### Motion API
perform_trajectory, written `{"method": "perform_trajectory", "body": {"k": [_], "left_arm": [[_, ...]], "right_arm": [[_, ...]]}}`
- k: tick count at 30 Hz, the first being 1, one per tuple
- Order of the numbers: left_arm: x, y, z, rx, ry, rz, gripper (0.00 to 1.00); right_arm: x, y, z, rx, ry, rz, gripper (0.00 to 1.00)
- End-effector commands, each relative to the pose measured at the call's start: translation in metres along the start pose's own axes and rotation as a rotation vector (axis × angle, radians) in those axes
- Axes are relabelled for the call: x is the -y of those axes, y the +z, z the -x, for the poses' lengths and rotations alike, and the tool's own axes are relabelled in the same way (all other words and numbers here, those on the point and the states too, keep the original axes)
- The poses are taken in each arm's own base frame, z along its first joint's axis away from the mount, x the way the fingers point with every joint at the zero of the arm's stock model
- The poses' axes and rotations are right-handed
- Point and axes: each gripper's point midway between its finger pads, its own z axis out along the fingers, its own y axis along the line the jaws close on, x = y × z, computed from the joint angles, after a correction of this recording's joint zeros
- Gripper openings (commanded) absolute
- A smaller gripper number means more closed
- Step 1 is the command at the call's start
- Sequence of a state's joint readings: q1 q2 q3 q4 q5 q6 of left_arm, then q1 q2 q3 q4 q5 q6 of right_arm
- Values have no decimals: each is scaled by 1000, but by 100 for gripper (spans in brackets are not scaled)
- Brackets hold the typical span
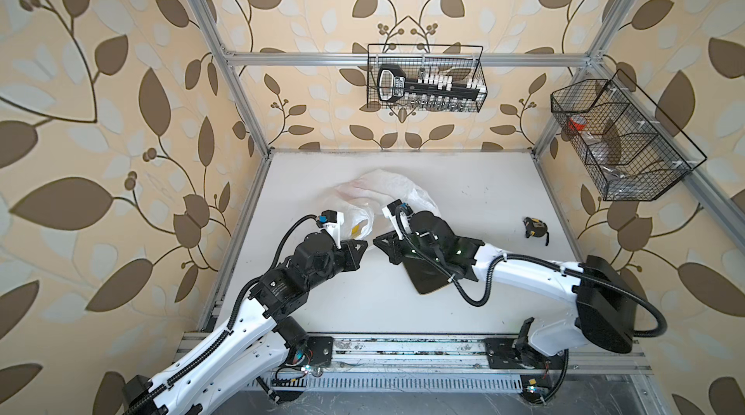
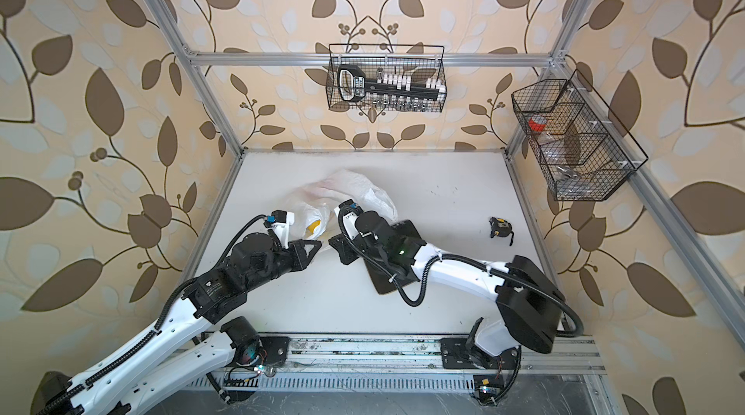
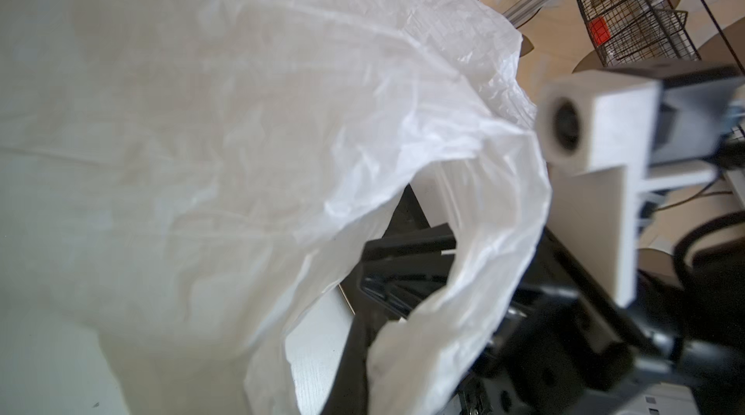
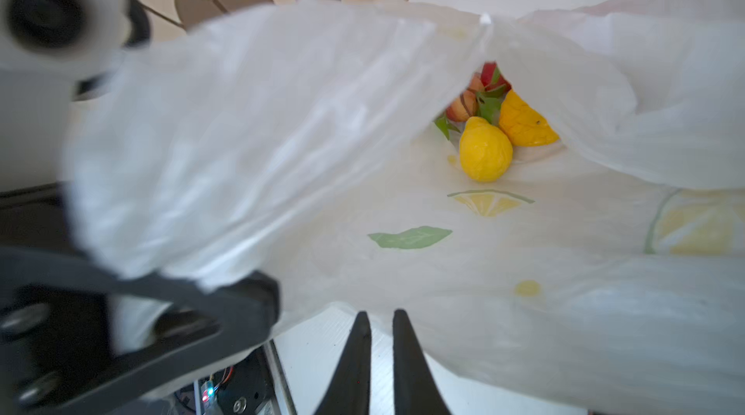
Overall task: Take fruits out of the plastic bag
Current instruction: Pick up the fruit from the plastic bag.
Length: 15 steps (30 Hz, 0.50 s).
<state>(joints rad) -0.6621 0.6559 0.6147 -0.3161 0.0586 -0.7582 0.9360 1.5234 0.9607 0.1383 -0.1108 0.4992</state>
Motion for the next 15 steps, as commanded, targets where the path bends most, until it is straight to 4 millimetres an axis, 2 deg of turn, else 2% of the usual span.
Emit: {"method": "perform_trajectory", "body": {"k": [1, 4, 8, 12, 15], "left_arm": [[-8, -7, 1, 33, -36, 27, 0], [-11, -15, 2, 49, -56, 35, 0], [-22, -26, -2, 54, -88, 77, 0], [-33, -36, -4, 73, -137, 115, 0], [-37, -41, -4, 95, -165, 108, 0]], "right_arm": [[-3, 19, 24, 89, 22, 0, 11], [17, 40, 15, 77, -6, -66, 11], [36, 50, 12, 88, -183, -150, 11], [52, 47, -1, 104, -398, -217, 11], [53, 38, -11, 145, -590, -236, 11]]}}
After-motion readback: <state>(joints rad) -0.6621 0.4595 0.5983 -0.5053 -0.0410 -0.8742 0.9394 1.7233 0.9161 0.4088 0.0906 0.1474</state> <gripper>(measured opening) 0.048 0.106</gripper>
